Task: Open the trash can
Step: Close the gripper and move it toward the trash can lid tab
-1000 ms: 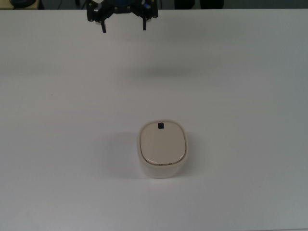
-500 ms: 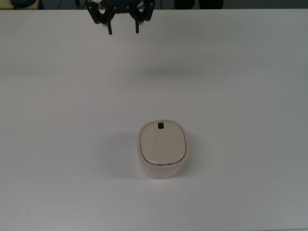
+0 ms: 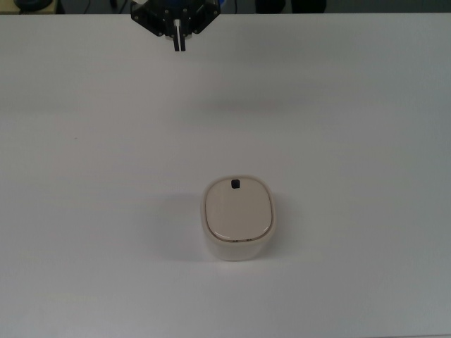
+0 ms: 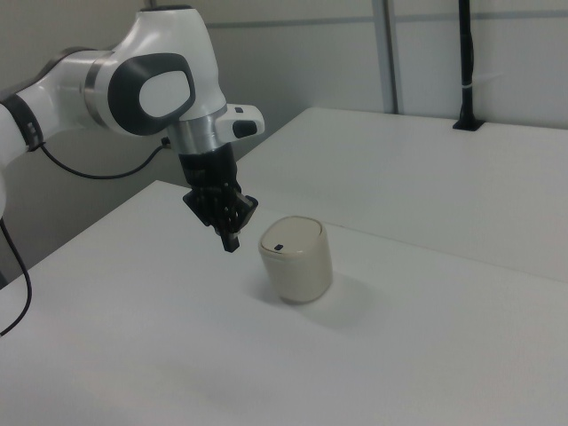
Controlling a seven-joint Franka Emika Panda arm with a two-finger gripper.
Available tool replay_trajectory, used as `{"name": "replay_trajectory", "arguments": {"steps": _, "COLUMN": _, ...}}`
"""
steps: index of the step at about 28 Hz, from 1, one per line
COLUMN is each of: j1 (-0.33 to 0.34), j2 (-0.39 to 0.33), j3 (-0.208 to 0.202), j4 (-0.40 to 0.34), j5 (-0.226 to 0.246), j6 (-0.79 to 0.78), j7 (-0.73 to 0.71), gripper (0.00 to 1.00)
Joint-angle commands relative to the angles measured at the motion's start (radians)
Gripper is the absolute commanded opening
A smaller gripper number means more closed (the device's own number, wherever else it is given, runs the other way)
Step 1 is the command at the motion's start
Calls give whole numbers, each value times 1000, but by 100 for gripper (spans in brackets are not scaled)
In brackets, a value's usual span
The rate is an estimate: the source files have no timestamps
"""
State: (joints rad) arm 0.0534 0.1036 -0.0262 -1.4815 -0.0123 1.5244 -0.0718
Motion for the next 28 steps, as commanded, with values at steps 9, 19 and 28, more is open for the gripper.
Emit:
{"name": "replay_trajectory", "arguments": {"steps": 9, "j1": -6, "j2": -4, "j3": -3, "j4": -3, "j5": 26, "j6": 35, "j7": -54, "gripper": 0}}
{"name": "replay_trajectory", "arguments": {"steps": 19, "j1": -1, "j2": 91, "j3": 11, "j4": -3, "j5": 117, "j6": 301, "j7": -54, "gripper": 0}}
{"name": "replay_trajectory", "arguments": {"steps": 28, "j1": 9, "j2": 169, "j3": 34, "j4": -3, "j5": 115, "j6": 477, "j7": -54, "gripper": 0}}
